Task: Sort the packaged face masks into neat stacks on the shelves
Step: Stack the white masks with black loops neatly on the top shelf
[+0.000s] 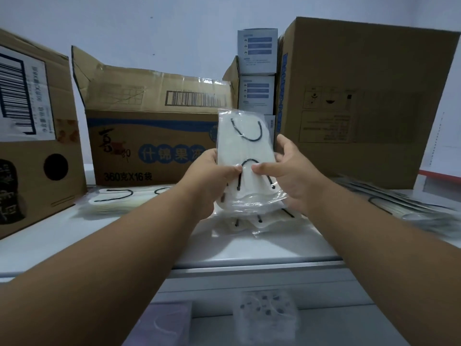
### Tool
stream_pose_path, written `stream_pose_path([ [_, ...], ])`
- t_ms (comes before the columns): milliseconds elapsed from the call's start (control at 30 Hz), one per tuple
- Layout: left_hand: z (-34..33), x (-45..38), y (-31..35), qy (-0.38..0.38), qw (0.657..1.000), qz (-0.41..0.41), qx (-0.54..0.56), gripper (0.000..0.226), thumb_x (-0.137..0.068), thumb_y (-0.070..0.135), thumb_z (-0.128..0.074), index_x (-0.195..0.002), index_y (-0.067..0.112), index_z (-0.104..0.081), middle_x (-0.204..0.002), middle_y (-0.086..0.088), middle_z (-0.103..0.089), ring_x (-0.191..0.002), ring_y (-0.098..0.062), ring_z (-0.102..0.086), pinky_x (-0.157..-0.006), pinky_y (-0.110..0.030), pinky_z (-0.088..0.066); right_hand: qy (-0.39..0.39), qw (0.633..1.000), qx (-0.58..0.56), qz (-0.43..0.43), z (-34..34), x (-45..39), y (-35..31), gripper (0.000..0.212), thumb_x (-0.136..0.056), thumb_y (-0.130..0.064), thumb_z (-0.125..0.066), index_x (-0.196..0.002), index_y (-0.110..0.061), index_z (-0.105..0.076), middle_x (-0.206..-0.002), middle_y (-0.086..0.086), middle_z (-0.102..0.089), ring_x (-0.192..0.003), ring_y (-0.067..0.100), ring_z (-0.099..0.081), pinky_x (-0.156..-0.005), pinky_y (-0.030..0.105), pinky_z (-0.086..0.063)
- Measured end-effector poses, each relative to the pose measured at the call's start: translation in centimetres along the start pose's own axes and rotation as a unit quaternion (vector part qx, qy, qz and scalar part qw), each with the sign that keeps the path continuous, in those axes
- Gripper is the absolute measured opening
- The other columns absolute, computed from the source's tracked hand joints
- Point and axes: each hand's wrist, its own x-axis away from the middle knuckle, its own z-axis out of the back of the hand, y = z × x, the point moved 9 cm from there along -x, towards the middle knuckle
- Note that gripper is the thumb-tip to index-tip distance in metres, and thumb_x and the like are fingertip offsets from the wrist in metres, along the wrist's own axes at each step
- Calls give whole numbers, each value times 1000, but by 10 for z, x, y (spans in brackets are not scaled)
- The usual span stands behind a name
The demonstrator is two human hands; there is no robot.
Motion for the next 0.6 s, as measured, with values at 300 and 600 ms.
stream_pose_path([
  [300, 47, 26, 45, -2, 988, -83, -132, 35, -89, 18, -71, -120, 29, -58, -100, -3, -73, -89, -23, -73, -76, -42, -61, 22, 985, -171, -1, -40, 0, -12, 36, -88, 5, -64, -123, -1, -57, -109, 22, -71, -94, 40, -71, -78, 59, -57],
  [600, 169, 66, 20, 110, 987, -24, 114, 32, -88, 3, -67, -118, 10, -59, -114, -13, -70, -105, -30, -70, -85, -40, -58, 18, 953, -301, -30, -145, 11, 12, 39, -85, -4, -72, -122, -7, -60, -113, 13, -73, -101, 28, -69, -85, 41, -56],
])
